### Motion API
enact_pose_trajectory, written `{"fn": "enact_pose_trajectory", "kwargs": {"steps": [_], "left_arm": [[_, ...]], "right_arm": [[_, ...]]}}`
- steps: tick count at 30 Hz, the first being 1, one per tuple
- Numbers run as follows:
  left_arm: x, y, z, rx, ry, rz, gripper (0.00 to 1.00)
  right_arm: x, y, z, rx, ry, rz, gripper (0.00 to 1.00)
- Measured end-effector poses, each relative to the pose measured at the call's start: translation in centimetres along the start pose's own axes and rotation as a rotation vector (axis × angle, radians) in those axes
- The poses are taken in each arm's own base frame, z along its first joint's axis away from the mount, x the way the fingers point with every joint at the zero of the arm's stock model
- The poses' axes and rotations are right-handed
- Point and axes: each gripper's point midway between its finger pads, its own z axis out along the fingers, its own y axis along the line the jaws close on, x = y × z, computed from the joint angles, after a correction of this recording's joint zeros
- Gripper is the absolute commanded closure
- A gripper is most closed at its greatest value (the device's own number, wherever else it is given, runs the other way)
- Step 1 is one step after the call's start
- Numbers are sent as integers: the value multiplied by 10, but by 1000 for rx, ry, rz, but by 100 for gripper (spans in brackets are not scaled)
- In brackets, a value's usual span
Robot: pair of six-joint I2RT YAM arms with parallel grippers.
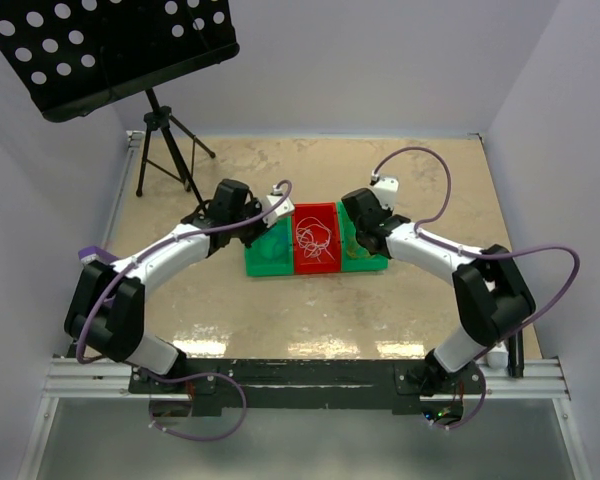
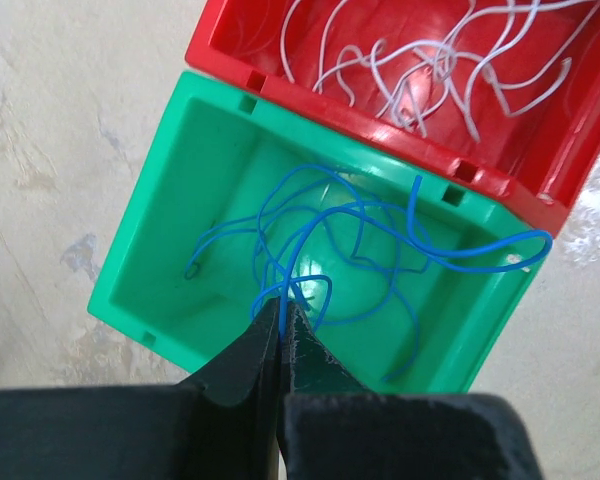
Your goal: Untangle the cables
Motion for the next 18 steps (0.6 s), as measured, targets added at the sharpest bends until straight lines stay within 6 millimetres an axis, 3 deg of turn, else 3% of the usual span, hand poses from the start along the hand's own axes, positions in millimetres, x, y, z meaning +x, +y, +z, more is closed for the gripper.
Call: {"fn": "enact_pose_trajectory", "kwargs": {"steps": [5,9,15,18], "left_arm": [[16,4,8,-24,60,-9,100],[27,7,14,-39,102,-16,98],[33,11,20,-50,135,-24,72],[29,12,19,-52,129,-26,55]], "right_arm": [[-5,1,-3,-11,-10,-1,71],[-31,7,-21,-78,-59,38,55],[-86,18,-58,-210,-174,128,50],[-101,20,-71,-254,-206,149,49]]}}
